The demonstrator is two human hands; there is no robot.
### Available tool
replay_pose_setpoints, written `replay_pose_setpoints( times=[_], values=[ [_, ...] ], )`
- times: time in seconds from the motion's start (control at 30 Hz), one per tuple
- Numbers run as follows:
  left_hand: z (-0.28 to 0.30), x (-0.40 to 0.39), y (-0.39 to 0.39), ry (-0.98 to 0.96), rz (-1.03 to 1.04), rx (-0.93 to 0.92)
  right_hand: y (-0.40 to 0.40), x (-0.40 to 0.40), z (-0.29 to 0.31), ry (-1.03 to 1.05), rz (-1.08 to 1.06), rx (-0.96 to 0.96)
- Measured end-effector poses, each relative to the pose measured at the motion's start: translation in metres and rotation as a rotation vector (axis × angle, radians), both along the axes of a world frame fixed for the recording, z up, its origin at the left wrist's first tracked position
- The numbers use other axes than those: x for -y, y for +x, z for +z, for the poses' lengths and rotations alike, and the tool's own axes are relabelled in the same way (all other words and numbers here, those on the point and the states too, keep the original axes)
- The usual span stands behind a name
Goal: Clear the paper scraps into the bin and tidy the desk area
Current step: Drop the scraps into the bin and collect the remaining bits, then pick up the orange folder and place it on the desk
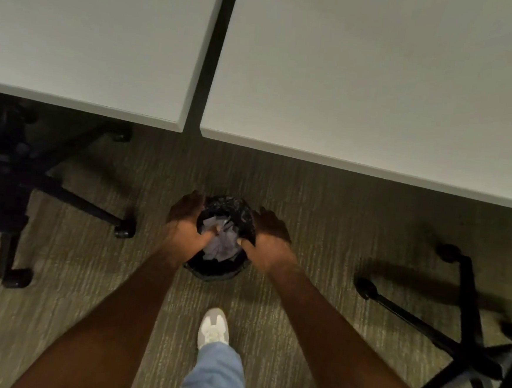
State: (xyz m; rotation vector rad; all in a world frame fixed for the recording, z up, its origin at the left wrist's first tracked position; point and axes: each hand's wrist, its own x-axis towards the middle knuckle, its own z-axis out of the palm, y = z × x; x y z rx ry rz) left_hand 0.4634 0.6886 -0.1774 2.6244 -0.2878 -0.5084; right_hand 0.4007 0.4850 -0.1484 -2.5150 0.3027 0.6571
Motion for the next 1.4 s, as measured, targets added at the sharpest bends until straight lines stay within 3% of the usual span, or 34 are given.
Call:
replay_pose_setpoints(
  times=[0.23,0.43,0.87,1.13,1.27,1.4],
  values=[
    [0.032,0.055,-0.001,0.047,-0.106,-0.06,-0.015,0.069,0.032,-0.121,-0.012,0.018],
    [0.06,0.13,-0.015,0.034,-0.204,-0.043,-0.042,0.147,0.072,-0.156,-0.165,0.001],
    [0.157,0.4,-0.128,0.014,-0.581,-0.085,-0.224,0.37,0.154,-0.523,-0.229,0.068],
    [0.176,0.574,-0.238,-0.098,-0.908,0.062,-0.378,0.481,0.155,-0.631,-0.544,0.033],
    [0.171,0.648,-0.307,-0.128,-1.048,-0.017,-0.463,0.517,0.147,-0.719,-0.711,-0.088],
    [0.163,0.702,-0.37,-0.122,-1.132,-0.106,-0.528,0.531,0.132,-0.648,-1.066,-0.169]
  ],
)
